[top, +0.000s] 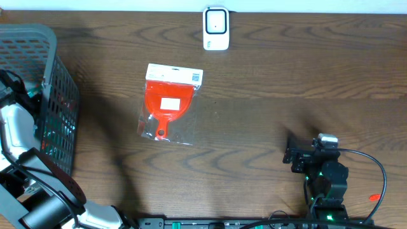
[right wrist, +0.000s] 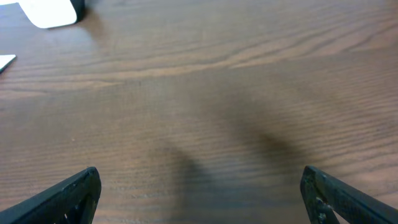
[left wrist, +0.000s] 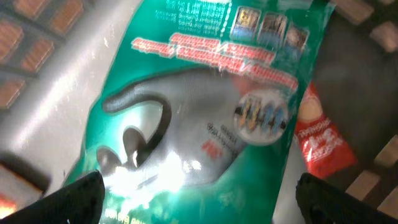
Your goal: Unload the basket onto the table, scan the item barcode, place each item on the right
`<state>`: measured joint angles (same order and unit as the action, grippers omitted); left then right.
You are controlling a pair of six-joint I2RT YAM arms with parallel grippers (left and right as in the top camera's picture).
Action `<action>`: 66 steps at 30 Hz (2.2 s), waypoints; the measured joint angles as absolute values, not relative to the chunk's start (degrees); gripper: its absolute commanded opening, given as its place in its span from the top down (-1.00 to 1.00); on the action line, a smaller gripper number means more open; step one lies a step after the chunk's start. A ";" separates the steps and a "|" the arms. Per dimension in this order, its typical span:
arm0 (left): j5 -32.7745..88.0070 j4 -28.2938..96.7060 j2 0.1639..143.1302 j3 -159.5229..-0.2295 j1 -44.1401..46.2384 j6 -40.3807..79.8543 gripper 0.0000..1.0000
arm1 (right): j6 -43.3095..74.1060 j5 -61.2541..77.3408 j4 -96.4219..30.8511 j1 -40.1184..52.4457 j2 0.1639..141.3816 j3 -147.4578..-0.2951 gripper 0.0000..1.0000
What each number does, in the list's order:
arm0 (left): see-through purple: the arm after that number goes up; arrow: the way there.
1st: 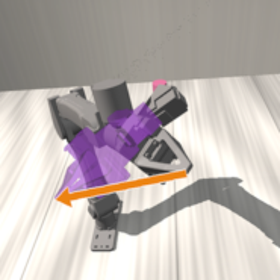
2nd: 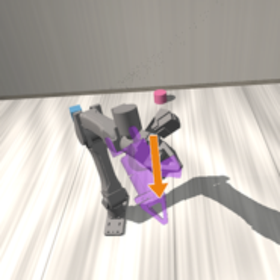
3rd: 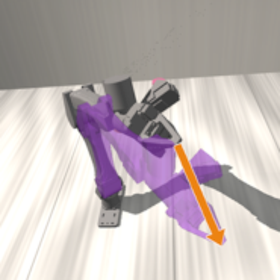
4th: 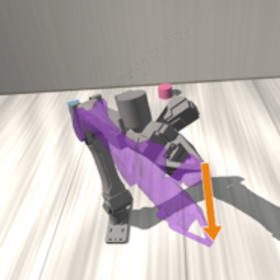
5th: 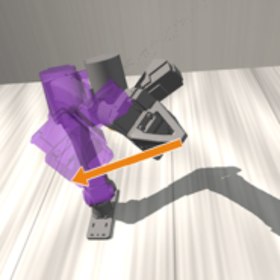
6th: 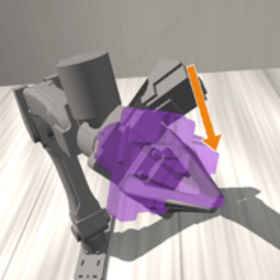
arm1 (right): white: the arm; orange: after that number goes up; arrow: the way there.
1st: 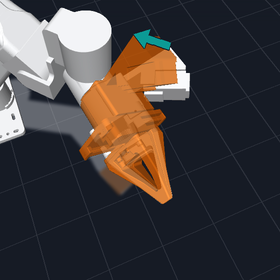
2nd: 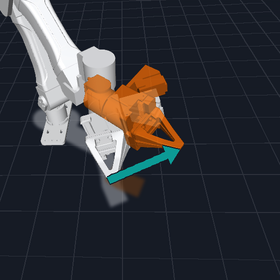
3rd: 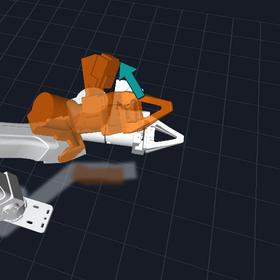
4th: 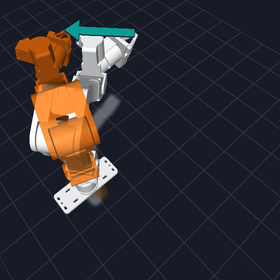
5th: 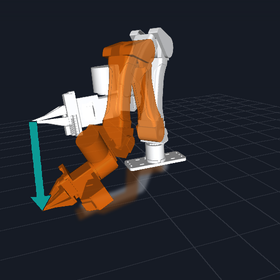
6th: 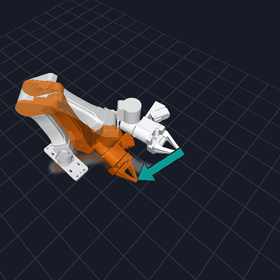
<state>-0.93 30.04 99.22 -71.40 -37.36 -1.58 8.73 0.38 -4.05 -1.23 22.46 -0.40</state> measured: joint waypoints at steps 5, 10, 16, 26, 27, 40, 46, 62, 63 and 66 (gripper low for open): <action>-0.56 26.94 99.24 -71.40 -37.28 -1.96 -0.96 | 8.73 0.38 -4.03 -1.23 24.05 -0.40 -0.99; -0.38 25.19 101.97 -71.40 -37.28 -1.96 -0.96 | 8.73 0.12 -4.05 -1.23 24.82 -0.40 -0.99; 1.41 24.69 106.56 -71.40 -37.28 -4.08 -0.96 | 8.73 -0.67 -4.03 -1.23 26.24 -0.40 -0.99; 1.39 24.56 107.04 -71.40 -37.28 -7.97 -0.96 | 8.73 -1.98 -3.95 -1.23 27.38 -0.40 -0.99; 0.78 24.60 107.04 -71.40 -37.28 -8.03 -0.96 | 8.73 -1.98 -3.95 -1.23 27.38 -0.40 -0.98; -18.81 26.79 107.04 -71.40 -37.06 -8.80 -0.96 | 8.73 -2.35 -3.86 -1.23 27.38 -0.40 -0.98; -20.97 26.76 107.04 -71.40 -36.95 -6.50 -0.96 | 8.73 -2.39 -3.84 -1.23 27.38 -0.40 -0.98; -22.46 26.59 101.12 -71.40 -36.95 -5.02 -0.96 | 8.73 -2.39 -3.57 -1.23 27.38 -0.40 -0.98; -22.52 26.61 100.73 -71.40 -36.95 -4.89 -0.96 | 8.73 -2.42 -3.53 -1.23 27.38 -0.40 -0.99; -22.68 26.79 100.36 -71.40 -36.95 -4.75 -0.96 | 8.73 -2.42 -3.36 -1.23 27.38 -0.40 -0.99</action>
<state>-22.68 26.79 100.36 -71.40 -36.95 -4.75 8.73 -2.42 -3.36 -1.23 27.38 -0.40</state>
